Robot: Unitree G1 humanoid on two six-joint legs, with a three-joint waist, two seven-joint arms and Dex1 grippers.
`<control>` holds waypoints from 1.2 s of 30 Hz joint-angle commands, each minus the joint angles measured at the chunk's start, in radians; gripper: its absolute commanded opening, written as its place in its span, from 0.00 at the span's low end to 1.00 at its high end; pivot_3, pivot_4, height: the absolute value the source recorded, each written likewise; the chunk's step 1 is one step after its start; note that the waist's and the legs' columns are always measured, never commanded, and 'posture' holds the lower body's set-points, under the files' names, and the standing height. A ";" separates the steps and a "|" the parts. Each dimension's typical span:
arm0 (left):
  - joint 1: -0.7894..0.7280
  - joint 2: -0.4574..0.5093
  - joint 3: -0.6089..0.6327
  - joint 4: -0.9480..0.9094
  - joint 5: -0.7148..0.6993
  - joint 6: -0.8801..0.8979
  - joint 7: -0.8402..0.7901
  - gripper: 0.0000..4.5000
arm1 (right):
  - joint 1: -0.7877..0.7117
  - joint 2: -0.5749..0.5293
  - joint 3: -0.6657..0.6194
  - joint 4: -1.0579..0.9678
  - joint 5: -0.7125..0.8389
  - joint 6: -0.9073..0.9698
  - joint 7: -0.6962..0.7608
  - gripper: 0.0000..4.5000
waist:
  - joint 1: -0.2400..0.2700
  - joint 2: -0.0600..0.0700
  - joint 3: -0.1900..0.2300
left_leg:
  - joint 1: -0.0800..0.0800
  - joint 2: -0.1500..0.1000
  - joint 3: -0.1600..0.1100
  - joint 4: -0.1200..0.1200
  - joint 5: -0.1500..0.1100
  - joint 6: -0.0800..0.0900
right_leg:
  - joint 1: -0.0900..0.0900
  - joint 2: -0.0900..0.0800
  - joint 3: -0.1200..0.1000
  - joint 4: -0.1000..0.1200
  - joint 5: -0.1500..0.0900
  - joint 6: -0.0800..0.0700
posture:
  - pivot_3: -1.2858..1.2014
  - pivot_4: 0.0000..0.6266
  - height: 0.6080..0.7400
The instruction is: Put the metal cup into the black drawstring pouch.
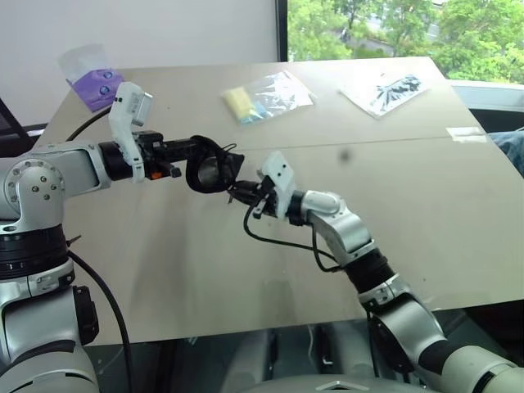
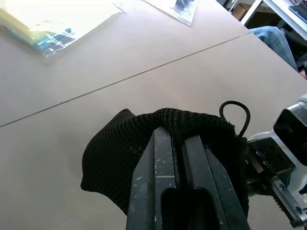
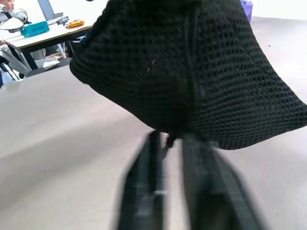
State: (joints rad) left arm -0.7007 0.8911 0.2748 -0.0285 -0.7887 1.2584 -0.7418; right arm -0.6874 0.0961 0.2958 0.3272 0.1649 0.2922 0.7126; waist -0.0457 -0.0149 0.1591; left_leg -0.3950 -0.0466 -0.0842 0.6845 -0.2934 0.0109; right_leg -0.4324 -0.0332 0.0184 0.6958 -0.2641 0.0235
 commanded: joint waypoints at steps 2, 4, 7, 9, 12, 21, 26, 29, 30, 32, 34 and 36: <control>-0.013 0.006 0.046 -0.020 -0.019 -0.014 0.000 0.00 | -0.026 0.015 -0.006 -0.018 0.013 -0.008 0.009 0.02 | 0.000 0.000 0.000 | 0.000 0.000 0.000 0.000 0.000 0.000 | 0.000 0.000 0.000 0.000 0.000 0.000 | 0.52 0.24 1.00; -0.009 0.007 0.049 -0.022 -0.021 -0.014 0.001 0.00 | -0.026 0.015 -0.005 -0.018 0.014 -0.007 0.011 0.02 | 0.000 0.000 0.000 | 0.000 0.000 0.000 0.000 0.000 0.000 | 0.000 0.000 0.000 0.000 0.000 0.000 | 0.52 0.24 1.00; 0.005 0.010 0.053 -0.021 -0.015 -0.020 0.002 0.00 | -0.024 0.004 -0.006 -0.026 0.003 -0.008 0.004 0.02 | 0.000 0.000 0.000 | 0.000 0.000 0.000 0.000 0.000 0.000 | 0.000 0.000 0.000 0.000 0.000 0.000 | 0.52 0.24 1.00; 0.015 0.013 0.053 -0.014 -0.003 -0.028 0.005 0.00 | -0.019 -0.014 -0.005 -0.039 -0.011 -0.007 -0.006 0.02 | 0.000 0.000 0.000 | 0.000 0.000 0.000 0.000 0.000 0.000 | 0.000 0.000 0.000 0.000 0.000 0.000 | 0.52 0.24 1.00; 0.054 0.034 0.031 -0.011 0.033 -0.048 0.007 0.00 | 0.015 -0.104 -0.007 -0.082 -0.091 -0.004 -0.068 0.02 | 0.001 0.000 0.000 | 0.000 0.000 0.000 0.000 0.000 0.000 | 0.000 0.000 0.000 0.000 0.000 0.000 | 0.52 0.24 1.00; 0.090 0.009 -0.074 -0.137 0.101 -0.070 0.062 0.00 | 0.143 -0.282 0.008 -0.231 -0.204 0.034 -0.141 0.02 | -0.003 0.000 0.000 | -0.001 0.000 0.000 0.000 0.000 0.000 | -0.001 0.000 0.001 0.000 0.000 0.000 | 0.52 0.24 1.00; 0.115 -0.028 -0.097 -0.161 0.120 -0.066 0.104 0.00 | 0.151 -0.292 0.019 -0.259 -0.245 0.027 -0.168 0.02 | -0.003 0.000 0.000 | -0.001 0.000 0.001 0.000 0.000 0.000 | -0.001 0.000 0.001 0.000 0.000 0.000 | 0.52 0.24 1.00; 0.149 -0.039 -0.097 -0.189 0.121 -0.077 0.113 0.00 | 0.130 -0.318 0.007 -0.280 -0.300 0.009 -0.215 0.02 | 0.001 0.000 0.000 | -0.001 0.000 0.001 0.000 0.000 0.000 | 0.000 0.000 0.001 0.000 0.000 0.000 | 0.52 0.24 1.00; 0.167 -0.061 -0.079 -0.202 0.110 -0.093 0.118 0.00 | 0.115 -0.333 -0.005 -0.295 -0.323 0.002 -0.235 0.02 | 0.003 0.000 0.000 | -0.001 0.000 0.001 0.000 0.000 0.000 | 0.000 0.000 0.001 0.000 0.000 0.000 | 0.52 0.24 1.00; 0.211 -0.093 -0.036 -0.233 0.075 -0.106 0.111 0.00 | 0.080 -0.374 -0.026 -0.335 -0.366 -0.012 -0.266 0.02 | 0.005 0.000 0.000 | -0.001 0.000 0.001 0.000 0.000 0.000 | 0.000 0.000 0.001 0.000 0.000 0.000 | 0.52 0.24 1.00; 0.249 -0.117 0.013 -0.291 -0.012 -0.097 0.064 0.13 | 0.045 -0.408 -0.051 -0.381 -0.378 -0.016 -0.272 0.00 | 0.006 0.000 0.000 | -0.001 0.000 0.001 0.000 0.000 0.000 | 0.000 0.000 0.001 0.000 0.000 0.000 | 0.52 0.24 1.00; 0.242 -0.169 0.053 -0.314 -0.076 -0.093 0.084 0.32 | 0.002 -0.452 -0.071 -0.445 -0.382 -0.020 -0.246 0.00 | 0.006 0.000 0.000 | -0.001 0.001 0.000 0.000 0.000 0.000 | 0.000 0.000 -0.001 0.000 0.000 0.000 | 0.52 0.24 1.00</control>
State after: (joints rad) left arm -0.4374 0.7532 0.2517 -0.2897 -0.7910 1.1725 -0.6665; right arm -0.6505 -0.3263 0.2476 -0.0272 -0.2118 0.2960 0.4501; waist -0.0397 -0.0151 0.1592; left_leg -0.3964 -0.0460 -0.0844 0.6846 -0.2934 0.0109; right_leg -0.4328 -0.0332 0.0178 0.6954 -0.2642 0.0234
